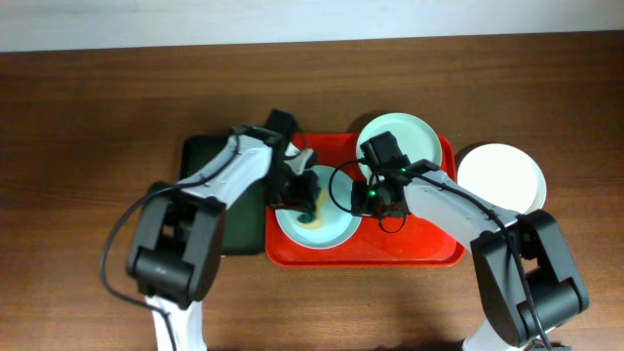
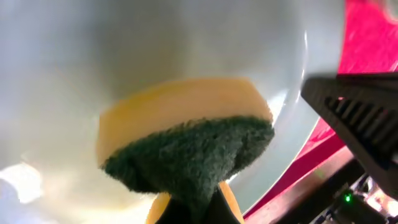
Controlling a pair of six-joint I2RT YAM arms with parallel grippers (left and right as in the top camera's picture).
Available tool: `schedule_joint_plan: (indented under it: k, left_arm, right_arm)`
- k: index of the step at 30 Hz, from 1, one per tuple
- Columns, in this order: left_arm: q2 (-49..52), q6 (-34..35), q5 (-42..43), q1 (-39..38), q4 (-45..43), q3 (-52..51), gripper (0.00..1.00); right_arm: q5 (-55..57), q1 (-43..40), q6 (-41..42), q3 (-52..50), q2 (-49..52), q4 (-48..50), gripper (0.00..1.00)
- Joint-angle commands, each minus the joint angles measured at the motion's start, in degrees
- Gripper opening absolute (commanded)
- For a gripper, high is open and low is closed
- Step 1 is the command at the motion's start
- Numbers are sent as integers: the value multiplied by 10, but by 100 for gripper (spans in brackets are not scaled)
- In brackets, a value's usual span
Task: Clean dirty plates on tray and stack at the side
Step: 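Carry the sponge to the dark green tray and release it with the left gripper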
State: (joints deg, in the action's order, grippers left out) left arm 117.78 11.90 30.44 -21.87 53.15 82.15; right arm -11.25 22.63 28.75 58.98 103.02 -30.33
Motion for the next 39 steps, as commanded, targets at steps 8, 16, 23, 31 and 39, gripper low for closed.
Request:
schedule_joint_plan:
  k: [8, 16, 23, 31, 39]
  left_arm:
    - [-173, -11, -322, 50, 102, 17, 0]
    - [-171, -6, -363, 56, 53, -85, 0]
    - [-171, -7, -363, 55, -53, -190, 1]
    - [-172, -6, -358, 55, -69, -199, 57]
    - [-267, 37, -326, 81, 14, -40, 75]
  right_arm:
    - [-2, 2, 3, -7, 5, -3, 4]
    - [-2, 2, 3, -7, 5, -3, 4]
    - [-2, 2, 2, -7, 5, -3, 4]
    - [-2, 2, 3, -7, 5, -3, 5]
    - [-2, 2, 3, -7, 5, -10, 38]
